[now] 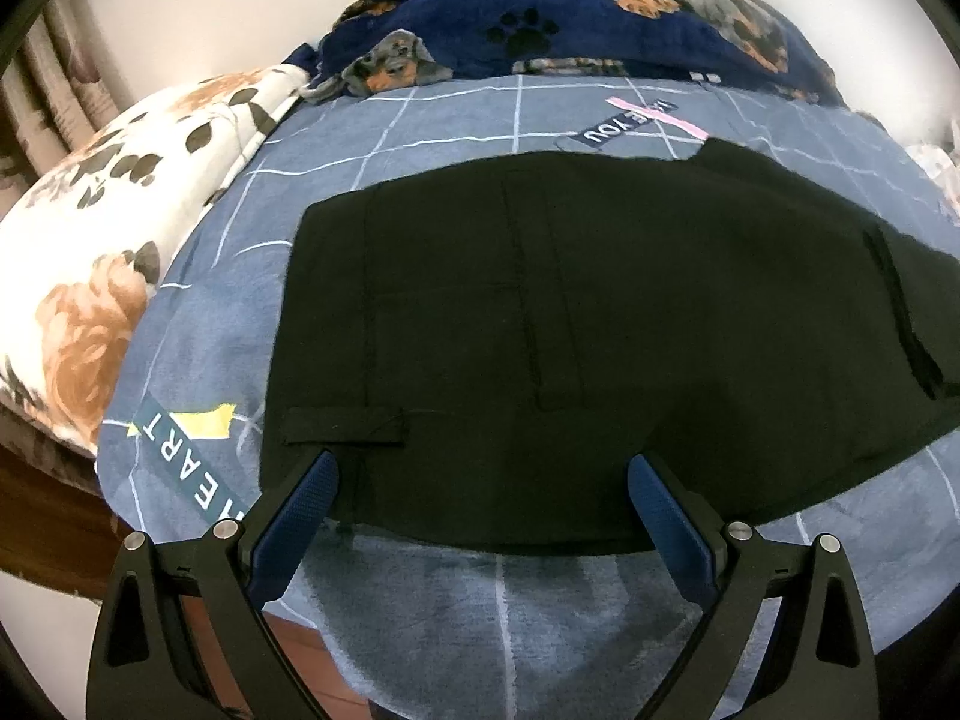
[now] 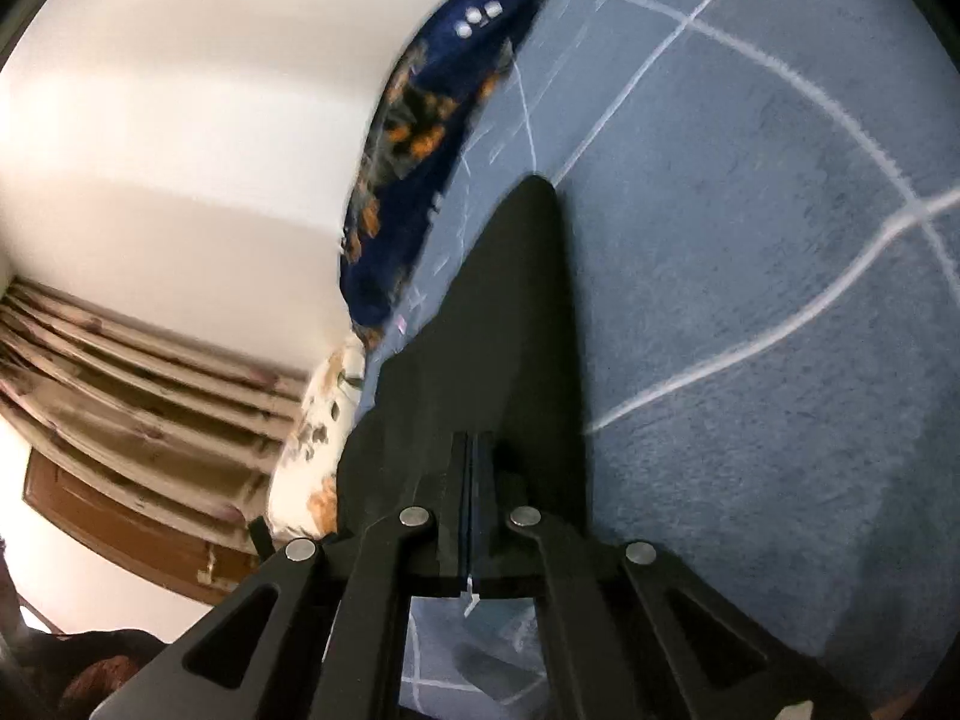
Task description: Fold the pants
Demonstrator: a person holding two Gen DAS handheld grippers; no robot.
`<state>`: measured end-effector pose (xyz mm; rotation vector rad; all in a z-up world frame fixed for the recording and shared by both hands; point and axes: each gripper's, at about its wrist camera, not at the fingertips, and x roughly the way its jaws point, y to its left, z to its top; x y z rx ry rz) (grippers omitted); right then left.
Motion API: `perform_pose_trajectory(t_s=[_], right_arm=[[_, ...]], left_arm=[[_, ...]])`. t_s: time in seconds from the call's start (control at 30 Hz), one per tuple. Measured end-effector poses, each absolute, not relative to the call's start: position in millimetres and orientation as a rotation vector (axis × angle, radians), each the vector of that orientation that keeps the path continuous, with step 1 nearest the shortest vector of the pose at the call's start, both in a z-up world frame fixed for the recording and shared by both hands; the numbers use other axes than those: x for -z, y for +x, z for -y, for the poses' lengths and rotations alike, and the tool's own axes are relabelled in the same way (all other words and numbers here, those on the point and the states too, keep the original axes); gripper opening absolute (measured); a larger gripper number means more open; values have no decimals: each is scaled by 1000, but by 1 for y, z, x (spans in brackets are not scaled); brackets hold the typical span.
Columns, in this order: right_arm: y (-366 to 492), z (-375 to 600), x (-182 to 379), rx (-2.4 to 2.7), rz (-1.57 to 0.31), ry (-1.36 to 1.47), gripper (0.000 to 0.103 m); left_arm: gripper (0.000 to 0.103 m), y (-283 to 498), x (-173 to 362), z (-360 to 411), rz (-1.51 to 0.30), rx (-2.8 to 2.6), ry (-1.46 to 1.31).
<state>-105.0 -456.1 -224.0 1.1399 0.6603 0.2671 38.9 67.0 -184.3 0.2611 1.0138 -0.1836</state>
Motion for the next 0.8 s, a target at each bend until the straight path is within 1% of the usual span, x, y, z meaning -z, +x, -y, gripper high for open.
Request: perform_pose_trajectory(t_s=[0.13,0.2,0.23,0.33,0.4,0.47,0.5,0.57,0.67,0.73,0.8], right_arm=[[-97,445,212,-214,-748,1023,0],[-95,440,202,-203,-767,973,6],[-94,438,196,-196,-769,946,10],[-82,422,168,-223,-768,850,12],[-72,409,150,-260,-759,801,18],[-61,391,129,-309,-752,756,34],[-54,381,121,-332,-751,738,37],[-41,357,106,-387,-747,707,40],[-27,321,90,-472,-745,677,42],[-20,300,86,-524,-748,678,44],[-15,282,89,-566,-756,693,48]], left_arm=[[97,43,171,-78,-993,174,214],[97,45,162,-89,-980,174,179],[97,46,156,-96,-973,171,155],[97,56,148,-120,-980,179,67],[97,65,145,-143,-998,191,-29],[97,72,144,-165,-1006,195,-120],[97,75,144,-176,-1015,212,-167],[96,81,147,-192,-1029,253,-235],[95,86,151,-201,-1041,303,-255],[91,90,155,-202,-1054,352,-263],[89,94,158,-200,-1065,421,-276]])
